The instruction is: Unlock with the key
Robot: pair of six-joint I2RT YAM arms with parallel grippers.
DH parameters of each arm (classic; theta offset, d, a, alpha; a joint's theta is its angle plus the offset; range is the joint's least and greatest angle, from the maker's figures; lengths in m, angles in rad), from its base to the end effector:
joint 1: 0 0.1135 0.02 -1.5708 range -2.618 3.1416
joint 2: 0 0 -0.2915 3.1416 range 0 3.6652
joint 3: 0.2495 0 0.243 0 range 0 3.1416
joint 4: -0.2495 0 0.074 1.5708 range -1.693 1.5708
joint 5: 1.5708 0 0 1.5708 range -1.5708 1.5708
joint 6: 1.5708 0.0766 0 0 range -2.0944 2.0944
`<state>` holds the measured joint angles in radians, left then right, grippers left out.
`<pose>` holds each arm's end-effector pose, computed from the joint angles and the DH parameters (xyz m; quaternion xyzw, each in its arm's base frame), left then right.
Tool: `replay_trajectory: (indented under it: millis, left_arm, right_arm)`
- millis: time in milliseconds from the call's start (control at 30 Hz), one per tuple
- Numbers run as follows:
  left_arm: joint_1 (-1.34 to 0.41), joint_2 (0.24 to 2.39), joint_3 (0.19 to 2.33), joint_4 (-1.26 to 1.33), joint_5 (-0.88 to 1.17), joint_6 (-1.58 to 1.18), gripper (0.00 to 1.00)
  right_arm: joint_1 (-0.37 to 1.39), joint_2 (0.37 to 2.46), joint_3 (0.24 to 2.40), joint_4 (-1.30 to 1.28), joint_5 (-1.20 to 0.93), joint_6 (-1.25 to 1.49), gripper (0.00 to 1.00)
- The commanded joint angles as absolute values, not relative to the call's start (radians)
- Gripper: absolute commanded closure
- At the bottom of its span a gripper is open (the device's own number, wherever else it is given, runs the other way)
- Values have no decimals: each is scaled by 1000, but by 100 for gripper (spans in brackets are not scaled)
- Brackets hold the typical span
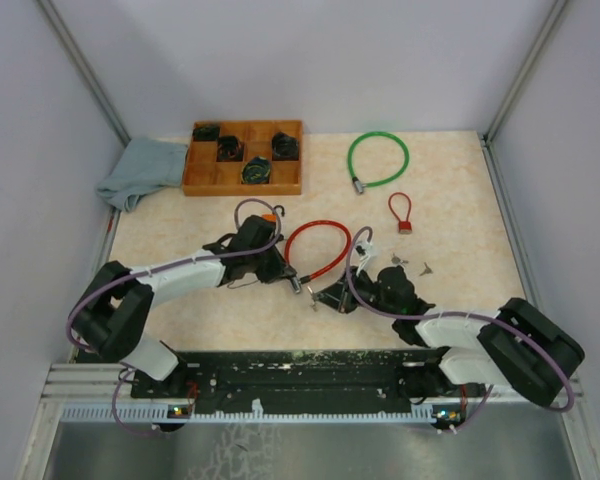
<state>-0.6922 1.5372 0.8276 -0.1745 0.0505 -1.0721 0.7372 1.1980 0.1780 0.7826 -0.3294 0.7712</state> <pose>0.2465 -0.2094 0.1805 -0.1694 0.9260 -0.2750 0.1955 0.1540 0.1733 0.1813 -0.0882 0.7768 0.5116 0.3564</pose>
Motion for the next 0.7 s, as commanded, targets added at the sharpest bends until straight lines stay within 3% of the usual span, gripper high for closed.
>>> replay_trajectory:
  millis: [0, 300, 667]
  left_arm:
    - [-676, 1491, 785, -23, 89, -1171, 100]
    - [-663, 1511, 734, 86, 140, -1244, 100]
    - [-661, 1508, 715, 131, 169, -1269, 100]
  right_arm:
    - [757, 1239, 203, 913, -326, 844, 100]
    - [761, 1295, 250, 795, -323, 870, 100]
    - [760, 1359, 227, 874, -281, 928, 100]
